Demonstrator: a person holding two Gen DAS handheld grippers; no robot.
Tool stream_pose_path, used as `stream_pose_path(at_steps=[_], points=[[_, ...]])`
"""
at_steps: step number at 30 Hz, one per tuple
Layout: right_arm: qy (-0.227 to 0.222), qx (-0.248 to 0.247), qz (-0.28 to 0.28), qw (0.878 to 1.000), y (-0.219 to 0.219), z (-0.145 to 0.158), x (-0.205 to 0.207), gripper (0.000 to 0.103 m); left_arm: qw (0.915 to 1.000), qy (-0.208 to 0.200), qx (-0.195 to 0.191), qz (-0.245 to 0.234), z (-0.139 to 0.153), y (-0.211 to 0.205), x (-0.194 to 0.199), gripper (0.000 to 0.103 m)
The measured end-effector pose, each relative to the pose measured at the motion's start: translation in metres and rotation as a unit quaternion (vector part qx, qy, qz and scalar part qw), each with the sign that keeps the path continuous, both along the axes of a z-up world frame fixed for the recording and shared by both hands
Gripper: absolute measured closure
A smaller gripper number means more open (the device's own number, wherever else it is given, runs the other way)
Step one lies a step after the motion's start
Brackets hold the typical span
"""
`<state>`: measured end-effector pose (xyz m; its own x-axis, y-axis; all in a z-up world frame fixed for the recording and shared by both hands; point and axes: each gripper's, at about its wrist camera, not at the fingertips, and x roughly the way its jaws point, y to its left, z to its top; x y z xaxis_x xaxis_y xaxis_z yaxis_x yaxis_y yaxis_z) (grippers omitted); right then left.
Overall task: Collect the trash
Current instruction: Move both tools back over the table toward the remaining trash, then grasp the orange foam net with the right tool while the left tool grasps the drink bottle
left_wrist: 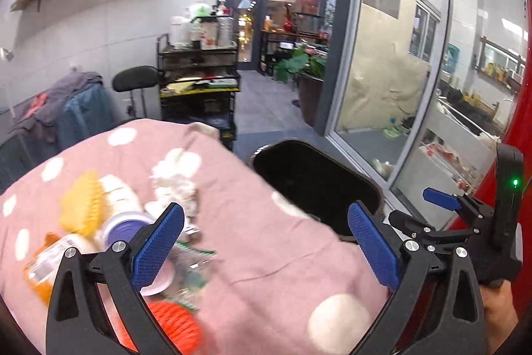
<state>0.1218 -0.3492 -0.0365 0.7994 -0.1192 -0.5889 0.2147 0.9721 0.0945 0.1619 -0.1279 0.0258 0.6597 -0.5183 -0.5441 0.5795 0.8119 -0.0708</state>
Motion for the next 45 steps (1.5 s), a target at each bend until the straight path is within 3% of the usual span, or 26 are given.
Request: stream_pose_path(at_steps=[10,25,33,40,42,44,45], points=[[0.013,-0.005,0.102,0.995,0.078,0.001,0.018,0.01,0.9953,-0.01,-0.003,0.096,-0.011,0.085,-0.007,0.006],[0.053,-0.019,0.232,0.971,0.181,-0.004,0.038,0.01,0.9698,0.022,-0.006,0.243,-0.043,0.207,-0.009,0.006],[0.087,0.003,0.293,0.952,0.22,-0.014,0.052,0.01,0.9639,0.052,-0.024,0.26,-0.056,0.236,-0.009,0.006],[0.112,-0.033,0.322,0.939,0.254,-0.025,0.064,0.01,0.9684,0.068,-0.038,0.237,-0.061,0.235,0.005,0.006],[0.116,-0.046,0.326,0.937,0.261,-0.029,0.067,0.016,0.9715,0.068,-0.031,0.225,-0.061,0.231,0.011,0.006],[0.122,-0.049,0.331,0.934,0.264,-0.032,0.07,0.041,0.9756,0.064,-0.025,0.208,-0.059,0.227,0.017,0.006],[0.127,-0.048,0.334,0.933,0.265,-0.034,0.072,0.043,0.9774,0.065,-0.021,0.2,-0.058,0.225,0.021,0.006]])
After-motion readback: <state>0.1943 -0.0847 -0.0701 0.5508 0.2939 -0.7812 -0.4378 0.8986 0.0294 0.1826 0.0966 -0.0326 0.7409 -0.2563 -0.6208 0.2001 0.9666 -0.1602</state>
